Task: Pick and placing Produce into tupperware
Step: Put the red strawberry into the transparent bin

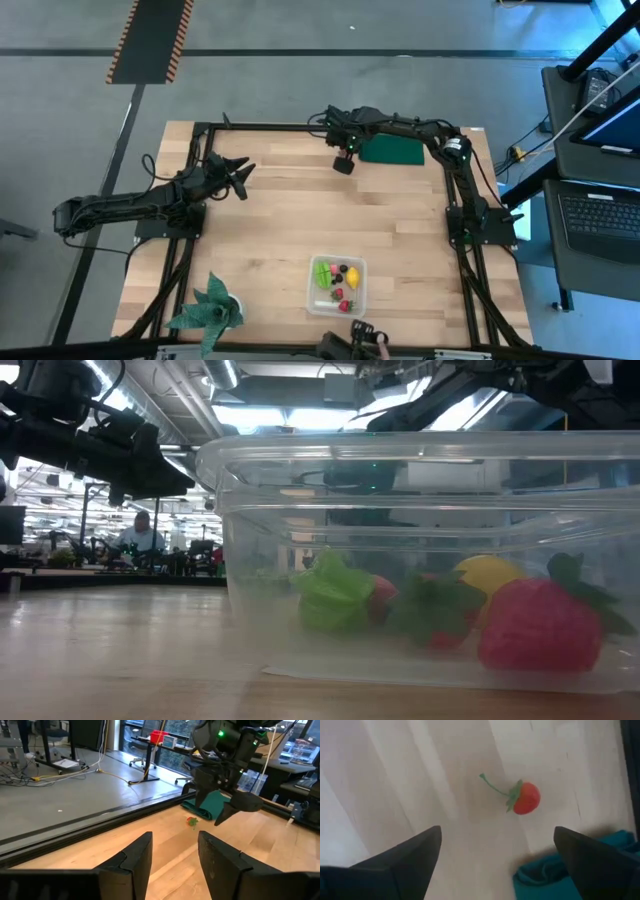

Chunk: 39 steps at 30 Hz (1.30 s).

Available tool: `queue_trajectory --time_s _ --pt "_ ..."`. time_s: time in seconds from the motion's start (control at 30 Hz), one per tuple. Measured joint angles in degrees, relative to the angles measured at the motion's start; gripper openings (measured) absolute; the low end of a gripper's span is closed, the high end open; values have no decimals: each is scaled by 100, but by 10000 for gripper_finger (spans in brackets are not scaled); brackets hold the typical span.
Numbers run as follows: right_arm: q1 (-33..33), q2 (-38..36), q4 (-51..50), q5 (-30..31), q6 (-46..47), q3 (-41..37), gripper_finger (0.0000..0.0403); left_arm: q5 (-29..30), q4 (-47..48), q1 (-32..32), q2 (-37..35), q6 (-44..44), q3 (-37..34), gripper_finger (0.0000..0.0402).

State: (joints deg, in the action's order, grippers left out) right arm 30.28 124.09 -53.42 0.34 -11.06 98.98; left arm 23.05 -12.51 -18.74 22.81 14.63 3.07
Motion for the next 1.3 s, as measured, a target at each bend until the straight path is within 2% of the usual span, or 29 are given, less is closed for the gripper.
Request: queue_trajectory --time_s 0.53,1.3 --pt "15 0 181 -2 -1632 0 385 0 0 1 -2 22 0 140" --pt "74 -2 251 -84 -1791 0 385 0 2 1 -1 22 0 148"
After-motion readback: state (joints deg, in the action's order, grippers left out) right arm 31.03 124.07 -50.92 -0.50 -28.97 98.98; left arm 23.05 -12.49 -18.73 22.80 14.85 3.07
